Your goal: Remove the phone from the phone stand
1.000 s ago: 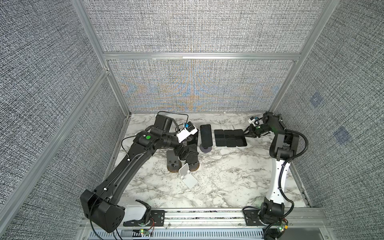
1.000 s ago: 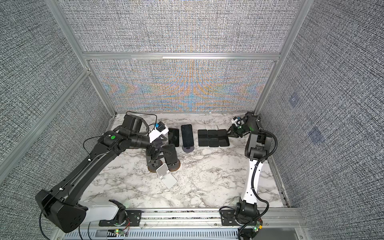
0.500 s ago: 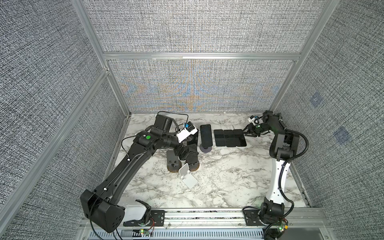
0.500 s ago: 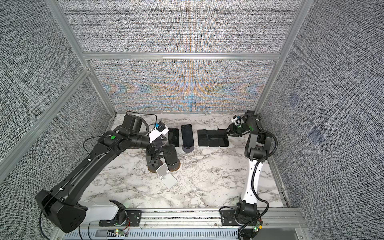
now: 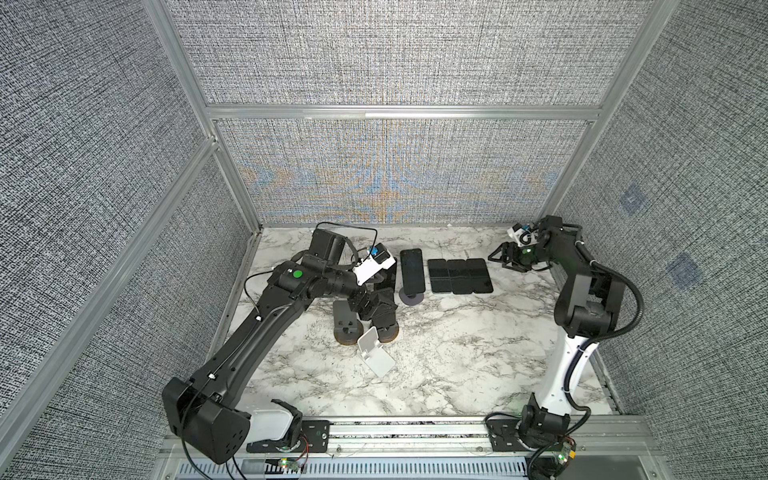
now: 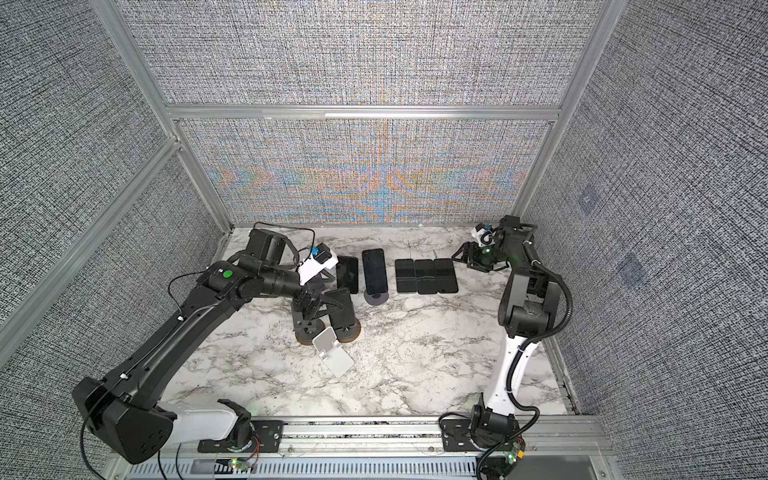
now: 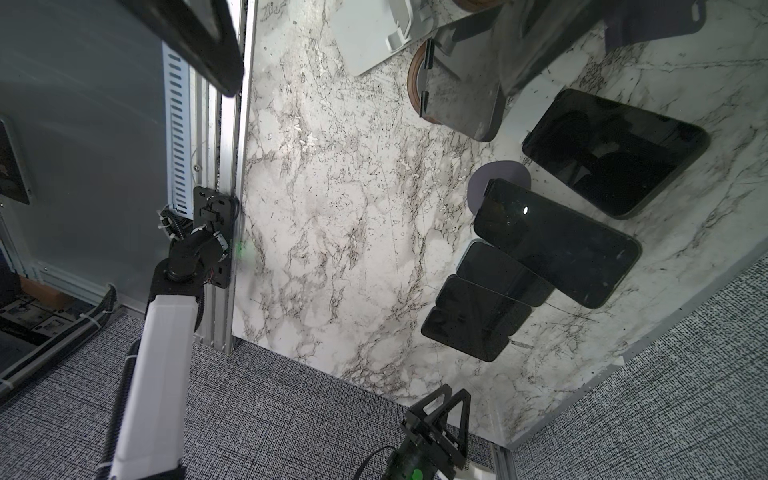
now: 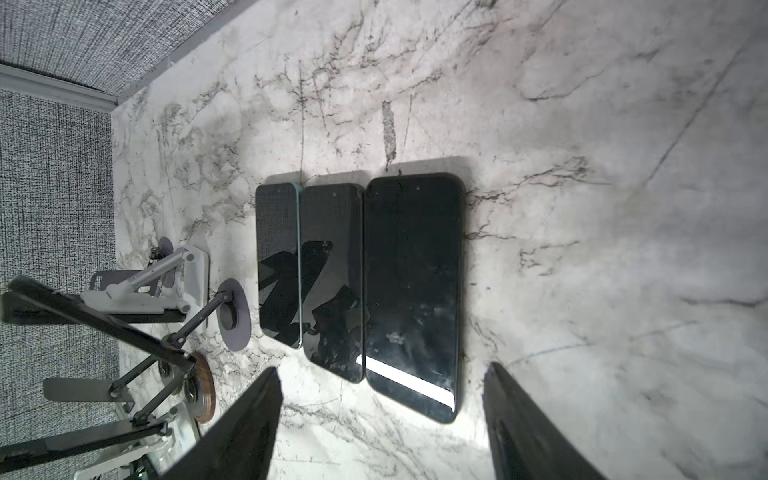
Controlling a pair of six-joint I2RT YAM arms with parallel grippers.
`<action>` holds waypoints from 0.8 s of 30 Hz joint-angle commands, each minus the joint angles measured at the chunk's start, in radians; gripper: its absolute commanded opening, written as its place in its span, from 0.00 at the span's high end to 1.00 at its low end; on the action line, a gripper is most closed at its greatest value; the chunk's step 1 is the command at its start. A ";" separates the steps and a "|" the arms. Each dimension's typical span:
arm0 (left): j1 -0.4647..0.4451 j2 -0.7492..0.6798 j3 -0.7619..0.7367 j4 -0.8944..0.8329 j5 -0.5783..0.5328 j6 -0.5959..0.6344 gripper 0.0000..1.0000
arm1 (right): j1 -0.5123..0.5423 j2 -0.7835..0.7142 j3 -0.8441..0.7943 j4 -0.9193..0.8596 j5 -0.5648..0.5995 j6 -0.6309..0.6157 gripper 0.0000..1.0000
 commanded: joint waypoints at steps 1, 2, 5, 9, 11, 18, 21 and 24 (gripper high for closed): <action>0.003 0.007 0.002 0.010 -0.021 -0.013 0.03 | 0.008 -0.124 -0.128 0.124 0.002 0.031 0.27; 0.003 0.010 0.001 0.021 -0.037 -0.025 0.02 | 0.011 -0.167 -0.178 0.152 0.001 0.043 0.27; 0.003 0.028 0.012 0.050 -0.113 -0.070 0.01 | 0.038 -0.306 -0.324 0.210 0.008 0.071 0.27; 0.006 0.053 0.011 0.069 -0.263 -0.082 0.01 | 0.121 -0.460 -0.451 0.186 0.094 0.057 0.27; 0.006 0.063 0.007 0.080 -0.321 -0.085 0.01 | 0.162 -0.531 -0.506 0.172 0.139 0.057 0.27; 0.007 0.128 0.014 0.077 -0.355 -0.079 0.01 | 0.182 -0.761 -0.656 0.092 0.174 0.089 0.27; 0.006 0.166 0.017 0.076 -0.323 -0.088 0.01 | 0.183 -0.831 -0.692 0.049 0.183 0.089 0.27; 0.006 0.207 0.036 0.058 -0.278 -0.075 0.02 | 0.183 -0.866 -0.705 0.020 0.199 0.087 0.27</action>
